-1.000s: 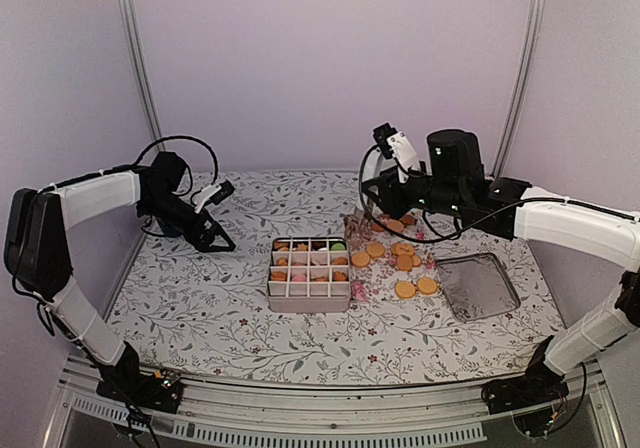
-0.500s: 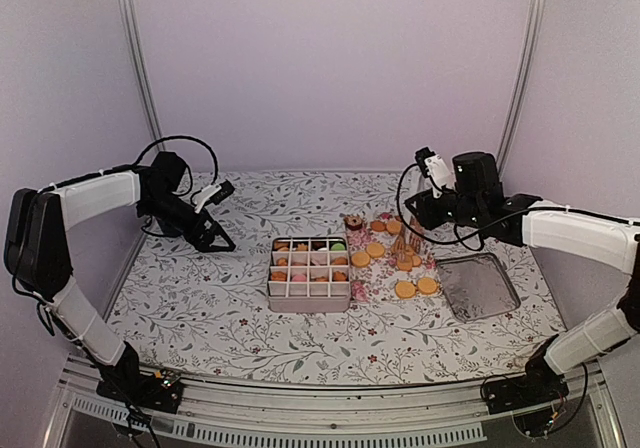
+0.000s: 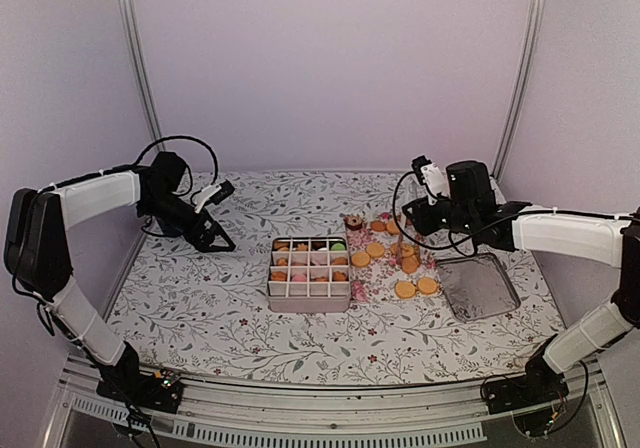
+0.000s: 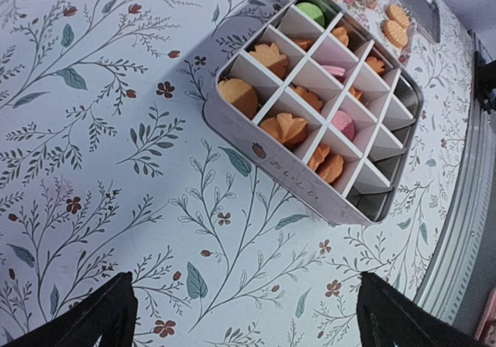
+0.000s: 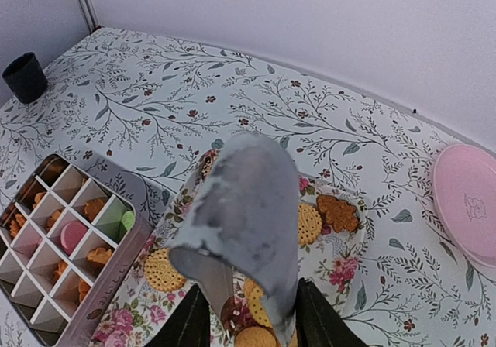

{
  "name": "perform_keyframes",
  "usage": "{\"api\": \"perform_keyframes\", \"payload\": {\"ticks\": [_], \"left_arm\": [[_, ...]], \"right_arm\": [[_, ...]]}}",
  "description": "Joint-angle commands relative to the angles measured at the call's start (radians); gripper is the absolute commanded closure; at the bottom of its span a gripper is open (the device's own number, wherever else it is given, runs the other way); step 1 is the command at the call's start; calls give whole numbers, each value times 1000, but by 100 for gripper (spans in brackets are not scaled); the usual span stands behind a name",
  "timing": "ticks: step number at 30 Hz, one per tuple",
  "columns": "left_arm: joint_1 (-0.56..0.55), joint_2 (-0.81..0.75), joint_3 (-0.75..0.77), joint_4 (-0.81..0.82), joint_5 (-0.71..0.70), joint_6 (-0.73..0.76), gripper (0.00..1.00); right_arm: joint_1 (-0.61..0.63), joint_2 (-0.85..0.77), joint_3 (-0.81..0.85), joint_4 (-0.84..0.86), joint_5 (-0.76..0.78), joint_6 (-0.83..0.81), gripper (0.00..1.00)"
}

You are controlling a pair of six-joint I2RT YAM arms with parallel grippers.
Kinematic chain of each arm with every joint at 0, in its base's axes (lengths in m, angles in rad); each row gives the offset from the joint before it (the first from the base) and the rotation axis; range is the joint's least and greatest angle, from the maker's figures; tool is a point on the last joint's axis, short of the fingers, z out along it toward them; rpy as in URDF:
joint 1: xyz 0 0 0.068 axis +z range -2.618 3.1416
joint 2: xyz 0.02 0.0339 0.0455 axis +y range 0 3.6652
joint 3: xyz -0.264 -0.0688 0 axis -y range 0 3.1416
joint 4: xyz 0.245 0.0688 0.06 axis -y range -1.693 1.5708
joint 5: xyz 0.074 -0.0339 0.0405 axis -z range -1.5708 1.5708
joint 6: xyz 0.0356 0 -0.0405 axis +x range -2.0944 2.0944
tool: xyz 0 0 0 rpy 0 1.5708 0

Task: Pack the cookies
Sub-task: Pick up the fake cookies from the plate.

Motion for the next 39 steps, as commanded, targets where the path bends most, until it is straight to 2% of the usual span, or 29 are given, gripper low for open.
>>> {"api": "perform_keyframes", "payload": {"ticks": [1,7,10,21,26,31,39], "left_arm": [[9,-9,9,3,3,10,1],[8,0,13,4,6,11,1],[9,4,13,7,8,11,1],[11,51,52,4,-7,37,1],[26,104,64,8,20,49,1],[34,161,84,9,16,51,1],[36,184,109,-4,16,32,1]], "right_arm": [[-6,-7,-39,28,-4,25,68],[-6,-63,-81,18,2,32,85],[-6,-95,-85,0,11,31,89],[-5,-233,1,-76,-81,71,91],[19,-253,38,-32,-174,110,92],[113,-168,121,25,-200,114,94],[265,67,342,80,-233,63,95]]}}
